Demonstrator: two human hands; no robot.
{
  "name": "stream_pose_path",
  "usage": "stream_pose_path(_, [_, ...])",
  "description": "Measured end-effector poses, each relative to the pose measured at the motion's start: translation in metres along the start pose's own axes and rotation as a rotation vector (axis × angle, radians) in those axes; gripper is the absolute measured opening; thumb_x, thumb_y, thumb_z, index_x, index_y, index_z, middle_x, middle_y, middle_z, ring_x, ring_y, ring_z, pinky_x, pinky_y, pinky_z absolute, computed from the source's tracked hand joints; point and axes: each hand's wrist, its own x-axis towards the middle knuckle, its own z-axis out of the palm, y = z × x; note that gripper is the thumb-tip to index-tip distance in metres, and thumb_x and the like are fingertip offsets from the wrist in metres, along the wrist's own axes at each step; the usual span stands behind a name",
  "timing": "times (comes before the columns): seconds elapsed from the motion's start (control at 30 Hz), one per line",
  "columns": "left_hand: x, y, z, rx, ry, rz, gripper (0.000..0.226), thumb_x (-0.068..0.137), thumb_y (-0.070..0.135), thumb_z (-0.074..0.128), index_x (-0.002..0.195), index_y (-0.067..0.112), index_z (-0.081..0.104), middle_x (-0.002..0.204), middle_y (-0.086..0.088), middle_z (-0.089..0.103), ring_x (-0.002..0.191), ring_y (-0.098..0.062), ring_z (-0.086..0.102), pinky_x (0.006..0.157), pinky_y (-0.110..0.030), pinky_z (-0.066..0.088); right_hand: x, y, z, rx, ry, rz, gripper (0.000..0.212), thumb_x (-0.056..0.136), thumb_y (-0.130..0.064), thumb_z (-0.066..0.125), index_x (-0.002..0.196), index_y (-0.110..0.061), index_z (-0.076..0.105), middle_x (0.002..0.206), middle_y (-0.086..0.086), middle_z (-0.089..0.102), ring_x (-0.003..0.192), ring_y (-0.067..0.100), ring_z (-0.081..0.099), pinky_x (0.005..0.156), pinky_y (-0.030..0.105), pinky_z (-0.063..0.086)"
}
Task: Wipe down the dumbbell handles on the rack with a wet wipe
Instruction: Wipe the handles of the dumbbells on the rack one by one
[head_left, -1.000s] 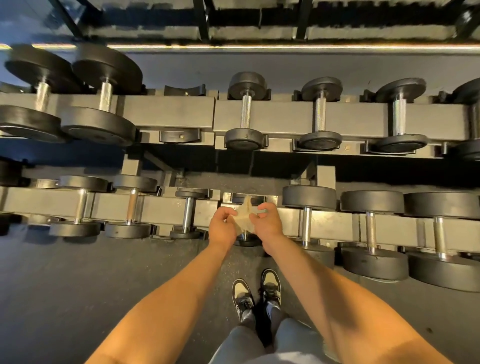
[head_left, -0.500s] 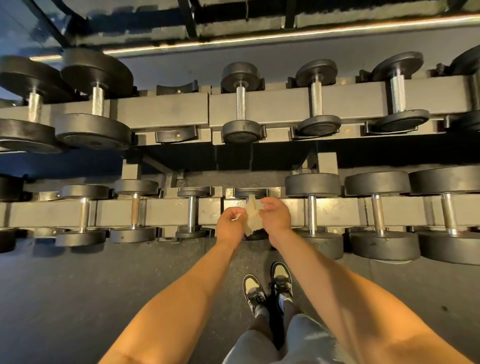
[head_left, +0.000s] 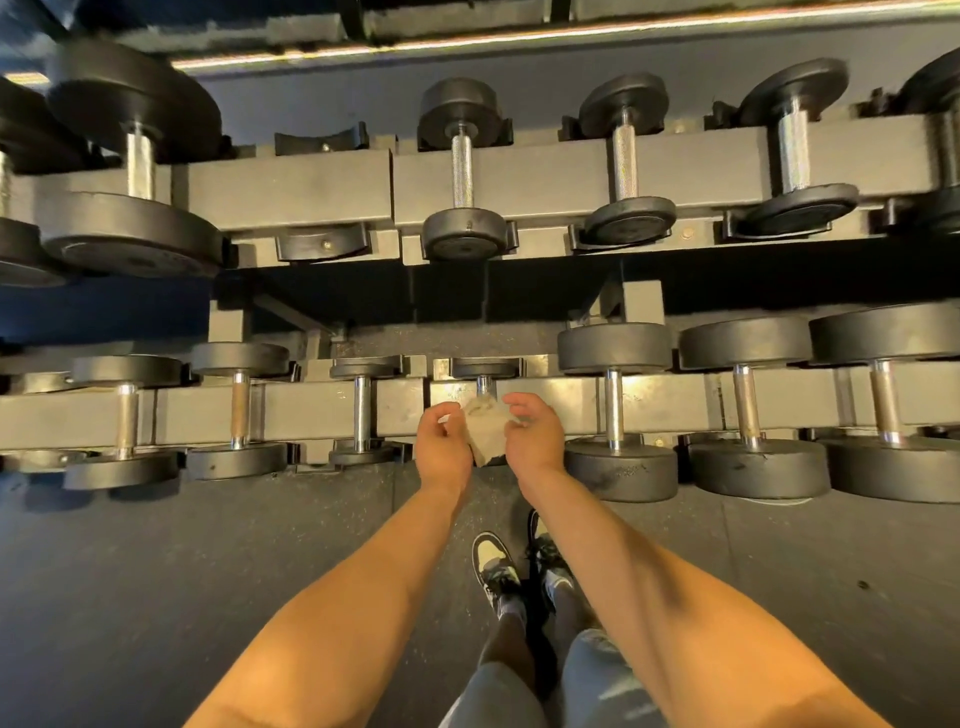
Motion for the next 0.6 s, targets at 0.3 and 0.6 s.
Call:
stream_pose_path(0.3, [0.021,-0.029,-0.01,0.023,-0.099,-0.094,0.018,0.1,0.018,0.062,0.113,0.023,0.052,0.096,-0.01,0.067,0.086,-0.028,0.066,0.072,-0.035,0.054,0.007,0.029,0.012,-0.129,-0.023,-0.099,0.03,0.096,0.004,0.053,0.112,-0.015,0.069,0.111,0.001,0.056,0.105,0.02,0.059,0.095,0.028,0.049])
stream_pose_path(0.6, [0.05,-0.046,-0.012,0.106,-0.218,-0.053,0.031,0.108,0.014,0.041,0.096,0.033,0.063,0.114,-0.008,0.067,0.103,-0.026,0.064,0.081,-0.036,0.055,0.019,0.044,0.033,-0.063,-0.145,0.056,0.025,0.099,-0.016,0.058,0.108,-0.038,0.063,0.128,-0.003,0.058,0.114,0.018,0.057,0.101,0.039,0.05])
